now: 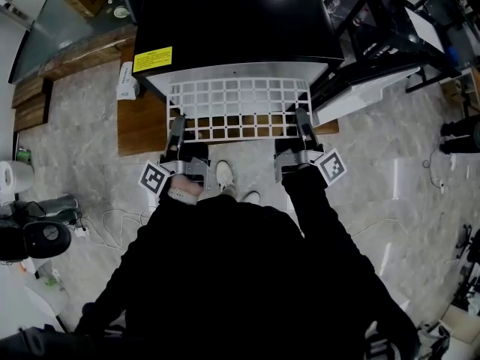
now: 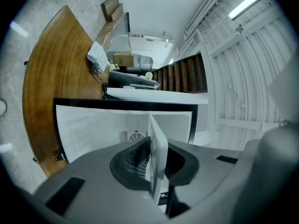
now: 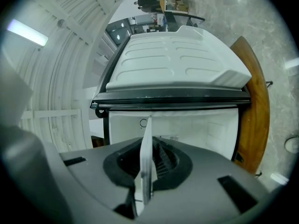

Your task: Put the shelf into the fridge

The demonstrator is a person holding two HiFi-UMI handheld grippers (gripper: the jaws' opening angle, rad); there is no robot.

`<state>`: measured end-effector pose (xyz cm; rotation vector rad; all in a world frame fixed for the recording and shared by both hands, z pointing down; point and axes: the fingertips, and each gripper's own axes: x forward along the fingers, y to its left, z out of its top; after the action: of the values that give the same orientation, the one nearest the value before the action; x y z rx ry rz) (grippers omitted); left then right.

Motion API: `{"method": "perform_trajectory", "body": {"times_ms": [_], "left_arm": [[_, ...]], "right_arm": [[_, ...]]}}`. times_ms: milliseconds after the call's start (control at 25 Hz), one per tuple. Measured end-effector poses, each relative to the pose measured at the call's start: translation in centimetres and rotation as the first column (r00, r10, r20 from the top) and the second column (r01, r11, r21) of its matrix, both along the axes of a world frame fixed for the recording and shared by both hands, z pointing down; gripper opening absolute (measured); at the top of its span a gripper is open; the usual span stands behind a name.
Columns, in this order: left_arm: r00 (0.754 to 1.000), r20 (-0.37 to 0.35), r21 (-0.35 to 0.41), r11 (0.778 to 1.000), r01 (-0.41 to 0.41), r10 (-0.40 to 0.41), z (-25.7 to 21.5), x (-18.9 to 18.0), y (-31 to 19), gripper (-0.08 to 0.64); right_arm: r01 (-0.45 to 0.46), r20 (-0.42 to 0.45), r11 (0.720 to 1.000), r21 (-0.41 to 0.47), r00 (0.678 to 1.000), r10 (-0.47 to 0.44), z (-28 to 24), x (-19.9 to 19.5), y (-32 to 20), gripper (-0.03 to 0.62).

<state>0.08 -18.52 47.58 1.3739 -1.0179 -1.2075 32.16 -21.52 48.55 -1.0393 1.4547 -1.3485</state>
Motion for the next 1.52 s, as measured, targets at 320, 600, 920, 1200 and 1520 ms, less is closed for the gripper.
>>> {"method": "perform_trajectory", "body": {"times_ms": [320, 600, 920, 1200, 1520], "left_arm": [[1.000, -0.005, -0.006, 1.000, -0.002, 0.002, 0.0, 0.7, -1.2, 0.032], [1.000, -0.010, -0.018, 1.000, 0.001, -0.001, 0.3, 0.7, -1.2, 0.032], [0.999, -0.020, -0.041, 0.999, 0.029, -0.029, 0.3, 0.2, -2.8, 0.032], [0.997, 0.001, -0.044, 0.996, 0.073, -0.073, 0.0, -0.2, -5.0, 0.032], [0.992, 0.020, -0.036, 0.992, 0.123, -0.122, -0.1, -1.4, -8.4, 0.032]], "right_arm": [[0.009, -0.016, 1.000, -0.003, 1.000, -0.009, -0.3, 0.7, -1.0, 0.031], [0.001, 0.001, 1.000, -0.008, 1.000, -0.001, 0.2, 0.7, -1.7, 0.031], [-0.029, 0.016, 0.999, -0.021, 0.999, 0.029, 0.1, 0.3, -4.2, 0.031], [-0.071, 0.004, 0.997, -0.027, 0.997, 0.071, -0.3, 0.1, -6.4, 0.031], [-0.150, 0.000, 0.988, -0.025, 0.989, 0.150, -0.4, -1.1, -9.7, 0.031]]}}
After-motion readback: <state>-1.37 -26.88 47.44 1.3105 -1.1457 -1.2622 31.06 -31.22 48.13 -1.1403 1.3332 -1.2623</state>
